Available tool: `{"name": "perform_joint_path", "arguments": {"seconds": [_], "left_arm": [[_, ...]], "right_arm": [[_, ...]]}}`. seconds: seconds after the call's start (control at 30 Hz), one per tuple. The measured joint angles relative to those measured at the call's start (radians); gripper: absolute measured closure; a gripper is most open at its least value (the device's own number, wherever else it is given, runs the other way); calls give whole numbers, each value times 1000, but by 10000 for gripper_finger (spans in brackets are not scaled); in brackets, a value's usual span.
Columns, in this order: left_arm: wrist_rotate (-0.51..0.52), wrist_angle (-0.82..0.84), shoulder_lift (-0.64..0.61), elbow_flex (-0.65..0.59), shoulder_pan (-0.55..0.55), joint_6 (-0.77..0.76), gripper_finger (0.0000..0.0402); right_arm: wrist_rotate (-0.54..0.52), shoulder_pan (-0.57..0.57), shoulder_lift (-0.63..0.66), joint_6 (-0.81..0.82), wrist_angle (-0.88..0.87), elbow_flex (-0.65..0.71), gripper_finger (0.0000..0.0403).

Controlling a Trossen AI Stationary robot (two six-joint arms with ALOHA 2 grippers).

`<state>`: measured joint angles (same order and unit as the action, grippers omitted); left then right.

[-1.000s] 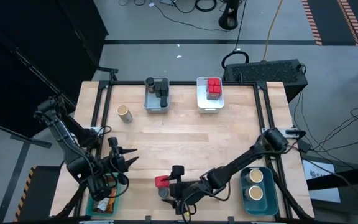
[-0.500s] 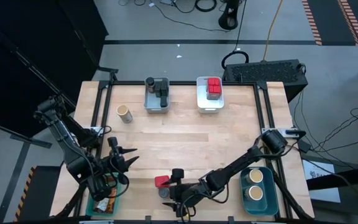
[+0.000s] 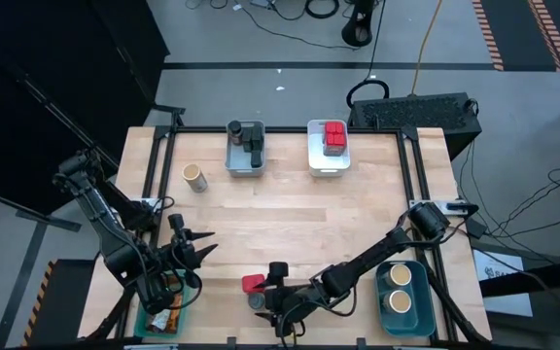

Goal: Sort spices by type
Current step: Put the black spice bottle into the gray bin

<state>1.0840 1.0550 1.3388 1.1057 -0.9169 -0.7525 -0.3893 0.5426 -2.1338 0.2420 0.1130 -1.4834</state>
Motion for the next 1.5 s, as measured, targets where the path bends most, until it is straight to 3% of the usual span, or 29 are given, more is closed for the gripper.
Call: {"name": "perform_joint_path", "arguments": {"seconds": [0.8,1.1,1.5], "left_arm": [[0,0,0,0,0,0,257],[0,0,0,0,0,0,257],[63,33,0,0,0,7,257]], "right_arm": [[31,-14,1,4,-18,0,227],[108,-22,38,8,-27,1,233],[141,-138,250,-49,-185,0,234]]}}
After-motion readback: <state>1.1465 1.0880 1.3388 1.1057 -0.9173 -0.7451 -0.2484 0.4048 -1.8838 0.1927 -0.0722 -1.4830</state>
